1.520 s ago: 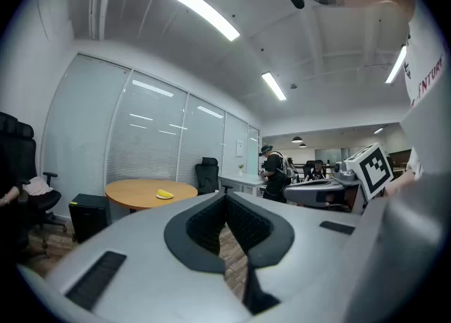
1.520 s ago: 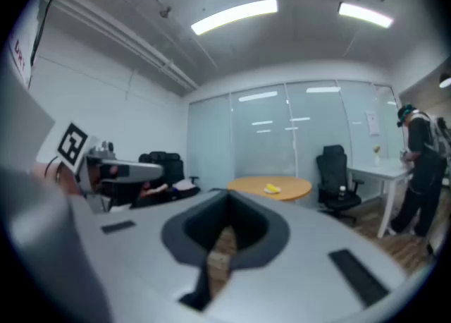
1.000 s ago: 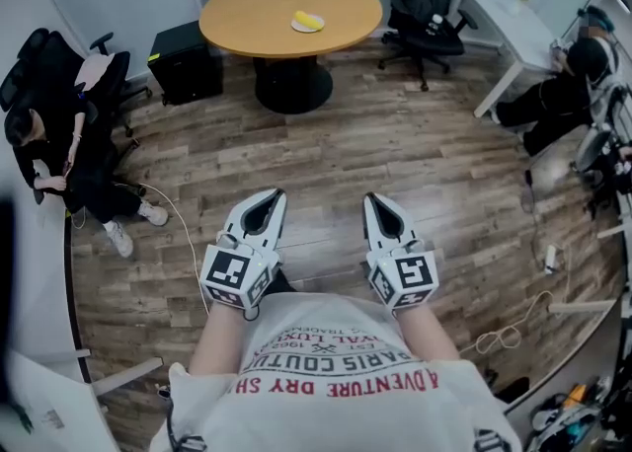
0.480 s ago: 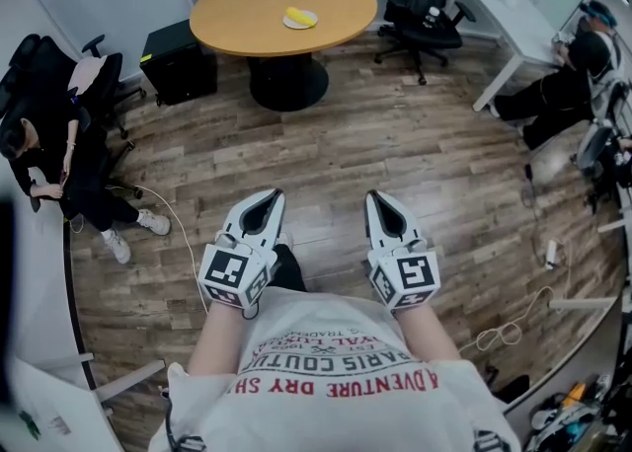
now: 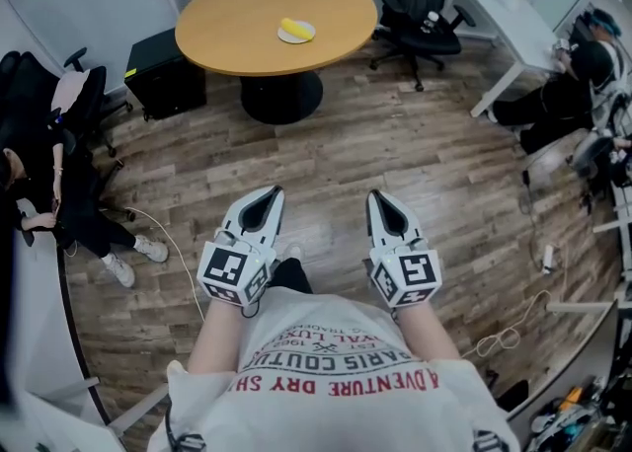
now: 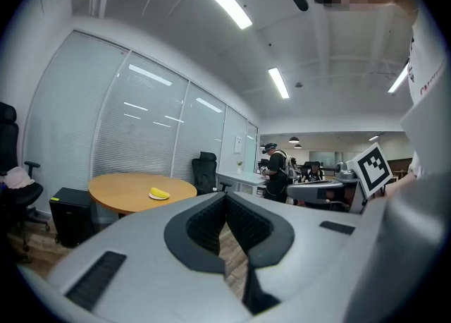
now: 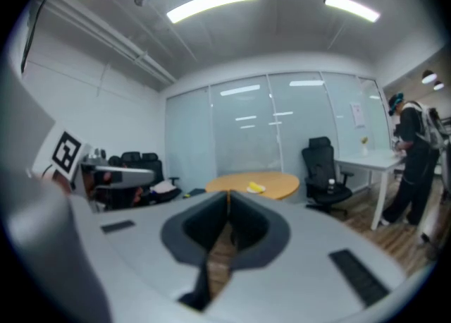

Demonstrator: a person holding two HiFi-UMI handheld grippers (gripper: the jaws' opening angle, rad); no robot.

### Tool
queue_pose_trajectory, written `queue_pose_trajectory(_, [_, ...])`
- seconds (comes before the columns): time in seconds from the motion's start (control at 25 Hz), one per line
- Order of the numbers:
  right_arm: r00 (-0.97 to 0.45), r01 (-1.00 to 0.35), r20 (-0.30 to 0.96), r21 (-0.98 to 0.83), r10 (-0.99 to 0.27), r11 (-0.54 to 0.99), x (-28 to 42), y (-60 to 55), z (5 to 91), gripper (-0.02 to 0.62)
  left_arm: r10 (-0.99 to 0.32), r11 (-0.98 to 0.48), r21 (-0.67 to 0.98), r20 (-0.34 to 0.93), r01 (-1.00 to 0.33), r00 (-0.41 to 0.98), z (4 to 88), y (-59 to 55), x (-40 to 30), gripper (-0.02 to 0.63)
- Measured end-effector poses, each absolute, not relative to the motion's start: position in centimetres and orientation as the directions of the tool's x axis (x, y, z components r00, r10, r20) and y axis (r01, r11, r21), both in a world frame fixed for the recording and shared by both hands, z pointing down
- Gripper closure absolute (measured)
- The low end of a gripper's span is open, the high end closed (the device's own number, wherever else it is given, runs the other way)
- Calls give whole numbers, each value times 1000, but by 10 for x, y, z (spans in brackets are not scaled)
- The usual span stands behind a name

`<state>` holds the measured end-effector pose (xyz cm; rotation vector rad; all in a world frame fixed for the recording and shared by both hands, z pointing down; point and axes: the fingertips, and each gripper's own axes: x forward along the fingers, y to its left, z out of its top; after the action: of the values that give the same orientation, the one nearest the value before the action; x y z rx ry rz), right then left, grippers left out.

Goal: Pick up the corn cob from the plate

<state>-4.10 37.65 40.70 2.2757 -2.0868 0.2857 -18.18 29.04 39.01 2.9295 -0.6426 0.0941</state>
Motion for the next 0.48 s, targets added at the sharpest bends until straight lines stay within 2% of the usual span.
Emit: queue_pose_trajectory(0.48, [125,-989,163,-60,-979,-137,-4,202,392,566,-382,-915,114,66,-387,922,376,105,-146,571])
